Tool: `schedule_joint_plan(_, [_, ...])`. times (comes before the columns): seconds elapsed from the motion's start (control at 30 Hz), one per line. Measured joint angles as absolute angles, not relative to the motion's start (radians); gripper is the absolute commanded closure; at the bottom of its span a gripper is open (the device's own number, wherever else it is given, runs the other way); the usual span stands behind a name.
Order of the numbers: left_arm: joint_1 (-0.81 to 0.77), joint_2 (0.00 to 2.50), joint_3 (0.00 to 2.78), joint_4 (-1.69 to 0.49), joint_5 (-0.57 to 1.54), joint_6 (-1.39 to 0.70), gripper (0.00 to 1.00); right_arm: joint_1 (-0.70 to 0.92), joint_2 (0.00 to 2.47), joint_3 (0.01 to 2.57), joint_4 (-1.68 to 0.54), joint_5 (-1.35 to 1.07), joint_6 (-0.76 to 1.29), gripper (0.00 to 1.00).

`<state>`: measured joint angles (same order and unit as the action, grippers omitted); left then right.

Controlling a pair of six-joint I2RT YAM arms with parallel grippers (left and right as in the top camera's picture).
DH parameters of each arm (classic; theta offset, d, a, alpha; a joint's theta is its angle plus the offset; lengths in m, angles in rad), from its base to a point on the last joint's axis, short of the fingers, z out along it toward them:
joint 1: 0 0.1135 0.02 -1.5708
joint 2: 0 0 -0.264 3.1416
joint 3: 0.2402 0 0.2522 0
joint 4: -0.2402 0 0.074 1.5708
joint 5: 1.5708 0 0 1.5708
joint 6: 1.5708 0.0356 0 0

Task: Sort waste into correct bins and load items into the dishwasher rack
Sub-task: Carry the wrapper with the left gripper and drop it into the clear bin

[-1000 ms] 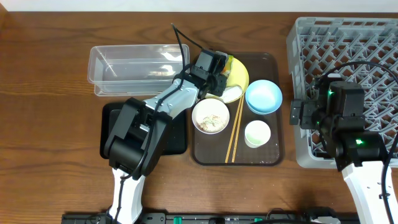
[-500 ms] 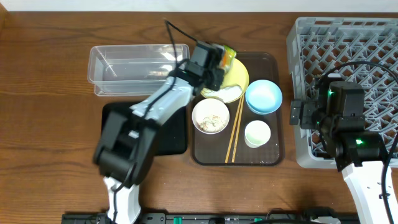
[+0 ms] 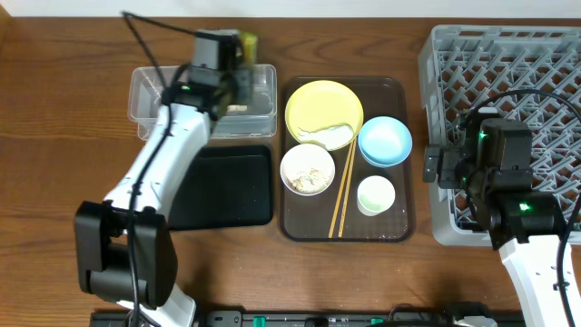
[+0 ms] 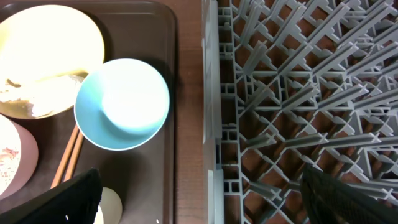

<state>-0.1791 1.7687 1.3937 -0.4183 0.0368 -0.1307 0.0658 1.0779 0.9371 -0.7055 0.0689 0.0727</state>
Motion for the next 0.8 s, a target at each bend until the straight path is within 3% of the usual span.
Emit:
schedule_joint_plan(0.17, [-0.145,1.798,1.391,-0.482,0.012,-0.131,0.89,0.066,1.078,0.937,-0.705,0.069,0.073,0.01])
schedule_joint_plan(0.2, [-0.141,1.809,1.391,-0.480,0.002,-0.130,0.83,0.066,1.078,0.937,-0.704,0.069,0.073,0.01])
schedule_joint_plan(0.23, [-0.139,1.819,1.390,-0.475,-0.006,-0.128,0.66,0.066,1.078,0.937,-0.703,0.069,0.073,0.01])
schedule_joint_plan(0.27, [-0.136,1.832,1.389,-0.471,-0.013,-0.132,0.58,0.066,1.078,0.937,-0.702,0.068,0.073,0.01])
schedule_joint_plan(0.6, [-0.130,1.827,1.378,-0.467,-0.028,-0.133,0.53,0.066,1.078,0.937,-0.701,0.069,0.073,0.01])
schedule_joint_plan(0.8, [-0.183,1.702,1.378,-0.464,0.113,-0.114,0.48,0.066,1.078,0.937,-0.699,0.069,0.073,0.01])
